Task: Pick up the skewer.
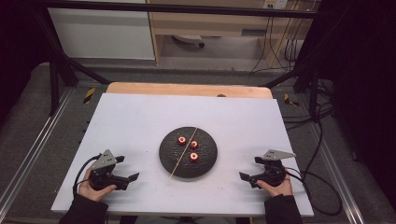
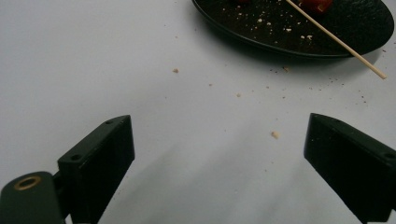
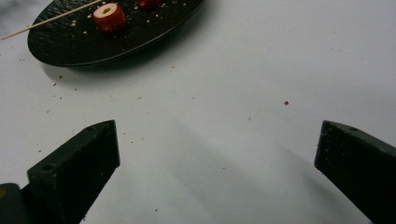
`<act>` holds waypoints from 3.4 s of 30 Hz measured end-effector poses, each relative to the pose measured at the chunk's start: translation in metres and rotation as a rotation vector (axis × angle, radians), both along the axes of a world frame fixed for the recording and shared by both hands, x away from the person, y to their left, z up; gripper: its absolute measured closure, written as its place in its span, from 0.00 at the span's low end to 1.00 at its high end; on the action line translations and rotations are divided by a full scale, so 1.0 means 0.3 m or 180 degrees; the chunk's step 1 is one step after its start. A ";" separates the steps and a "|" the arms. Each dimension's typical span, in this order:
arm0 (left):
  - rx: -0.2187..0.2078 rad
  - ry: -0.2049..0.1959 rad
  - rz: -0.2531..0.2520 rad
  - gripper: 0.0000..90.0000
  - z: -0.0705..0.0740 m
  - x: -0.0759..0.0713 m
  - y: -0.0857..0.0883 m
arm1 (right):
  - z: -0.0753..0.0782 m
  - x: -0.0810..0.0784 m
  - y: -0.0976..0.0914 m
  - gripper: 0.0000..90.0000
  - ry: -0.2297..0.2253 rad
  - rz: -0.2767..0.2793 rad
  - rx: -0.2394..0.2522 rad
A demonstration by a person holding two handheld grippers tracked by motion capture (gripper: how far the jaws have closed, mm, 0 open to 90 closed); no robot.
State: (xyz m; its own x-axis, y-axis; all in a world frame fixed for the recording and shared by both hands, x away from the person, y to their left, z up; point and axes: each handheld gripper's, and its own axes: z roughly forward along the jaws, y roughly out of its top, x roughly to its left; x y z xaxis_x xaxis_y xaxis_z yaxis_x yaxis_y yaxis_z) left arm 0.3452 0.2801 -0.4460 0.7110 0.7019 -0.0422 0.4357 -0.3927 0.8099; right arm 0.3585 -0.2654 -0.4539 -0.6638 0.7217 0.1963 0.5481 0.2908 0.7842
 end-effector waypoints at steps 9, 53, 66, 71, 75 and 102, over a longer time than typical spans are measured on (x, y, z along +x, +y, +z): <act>0.0018 0.0034 -0.0034 0.08 0.002 -0.003 -0.015 | -0.003 0.001 -0.002 0.01 0.0009 0.0001 -0.0013; 0.0129 0.0120 0.0041 0.09 0.080 0.009 -0.187 | 0.002 0.003 -0.004 0.01 0.0026 -0.0030 -0.0044; 0.0255 0.0193 0.0063 0.11 0.118 0.046 -0.295 | 0.000 0.003 -0.002 0.01 0.0044 -0.0035 -0.0069; 0.0296 0.0219 0.0031 0.11 0.120 0.054 -0.336 | 0.001 0.003 -0.002 0.01 0.0045 -0.0037 -0.0068; 0.0331 0.0244 0.0030 0.12 0.122 0.064 -0.370 | -0.001 0.003 -0.002 0.01 0.0041 -0.0038 -0.0072; 0.0666 0.0577 0.0126 0.44 0.112 0.141 -0.541 | -0.003 0.004 -0.001 0.01 0.0042 -0.0026 -0.0101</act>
State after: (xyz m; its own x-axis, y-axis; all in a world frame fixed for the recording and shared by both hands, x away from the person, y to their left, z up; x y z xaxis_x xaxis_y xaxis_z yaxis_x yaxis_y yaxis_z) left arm 0.3874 0.1179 -0.4124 0.6770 0.7358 -0.0174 0.5844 -0.5230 0.6204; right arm 0.3598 -0.2659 -0.4547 -0.6554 0.7330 0.1819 0.5608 0.3110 0.7673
